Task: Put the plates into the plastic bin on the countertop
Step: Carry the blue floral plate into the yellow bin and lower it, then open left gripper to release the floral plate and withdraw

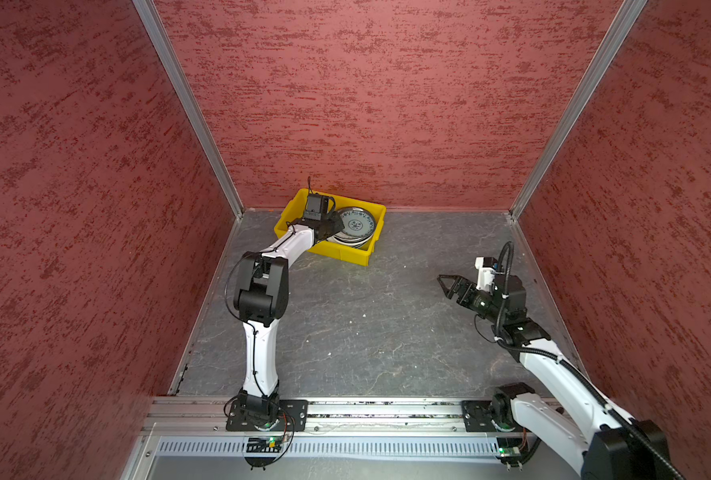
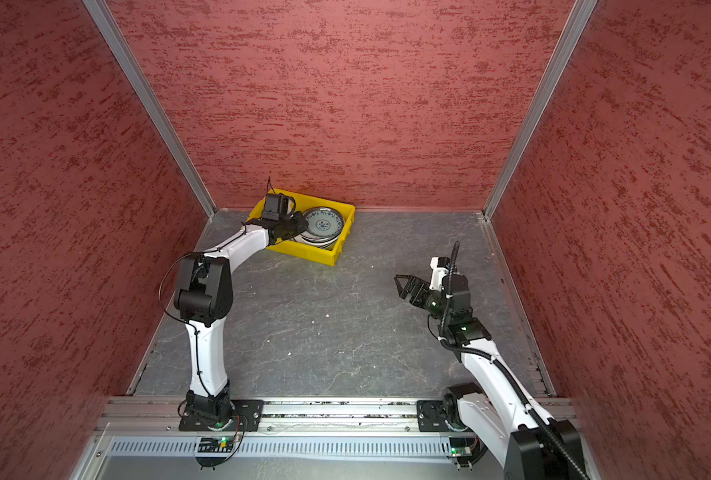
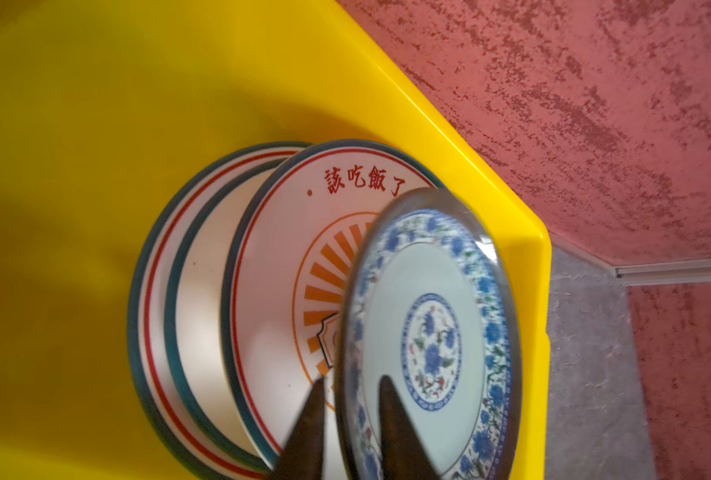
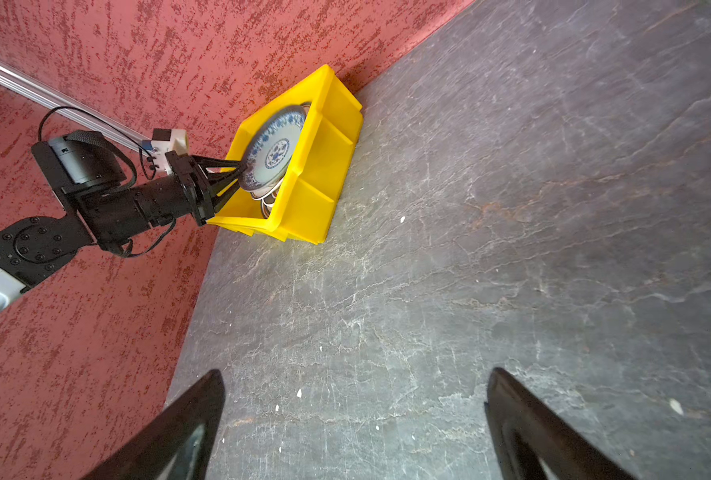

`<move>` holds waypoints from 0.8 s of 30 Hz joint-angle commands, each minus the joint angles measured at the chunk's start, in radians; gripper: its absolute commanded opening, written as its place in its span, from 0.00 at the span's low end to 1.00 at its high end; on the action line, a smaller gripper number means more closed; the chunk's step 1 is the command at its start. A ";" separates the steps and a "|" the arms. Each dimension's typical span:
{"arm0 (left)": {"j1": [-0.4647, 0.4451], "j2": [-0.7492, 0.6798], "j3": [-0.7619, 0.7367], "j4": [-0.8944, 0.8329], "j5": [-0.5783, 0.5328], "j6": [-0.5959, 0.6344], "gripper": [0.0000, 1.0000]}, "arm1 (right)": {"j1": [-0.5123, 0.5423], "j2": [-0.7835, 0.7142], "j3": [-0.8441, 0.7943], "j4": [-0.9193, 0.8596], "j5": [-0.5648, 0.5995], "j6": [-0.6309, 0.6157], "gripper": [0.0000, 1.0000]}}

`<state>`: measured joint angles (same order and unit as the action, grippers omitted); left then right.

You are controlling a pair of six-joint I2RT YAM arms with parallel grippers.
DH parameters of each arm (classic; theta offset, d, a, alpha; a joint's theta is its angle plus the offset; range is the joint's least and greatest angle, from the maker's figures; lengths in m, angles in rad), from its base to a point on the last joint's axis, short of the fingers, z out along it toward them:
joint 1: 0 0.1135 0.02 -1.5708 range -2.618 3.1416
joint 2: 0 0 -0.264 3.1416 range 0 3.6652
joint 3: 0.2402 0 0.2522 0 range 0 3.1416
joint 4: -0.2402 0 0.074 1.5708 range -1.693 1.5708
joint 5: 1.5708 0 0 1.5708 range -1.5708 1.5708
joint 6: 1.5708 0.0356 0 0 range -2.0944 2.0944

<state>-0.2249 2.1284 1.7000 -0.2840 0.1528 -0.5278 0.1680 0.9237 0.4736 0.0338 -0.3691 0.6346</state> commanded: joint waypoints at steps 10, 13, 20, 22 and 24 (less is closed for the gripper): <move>-0.031 -0.073 -0.043 0.014 -0.051 0.075 0.99 | -0.003 -0.018 -0.010 -0.019 0.039 -0.018 0.99; -0.032 -0.125 -0.095 0.051 -0.066 0.068 0.99 | -0.003 -0.019 -0.010 -0.020 0.046 -0.015 0.99; -0.042 -0.359 -0.358 0.207 -0.166 0.090 0.99 | -0.005 -0.032 -0.011 -0.012 0.062 -0.016 0.99; -0.047 -0.448 -0.444 0.223 -0.221 0.117 0.99 | -0.004 -0.039 -0.008 -0.009 0.069 -0.017 0.99; -0.050 -0.557 -0.548 0.241 -0.287 0.149 0.99 | -0.005 -0.049 -0.005 -0.001 0.087 -0.017 0.99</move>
<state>-0.2668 1.6806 1.2388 -0.1131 -0.0181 -0.4393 0.1677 0.8982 0.4736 0.0109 -0.3241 0.6346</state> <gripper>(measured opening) 0.994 0.987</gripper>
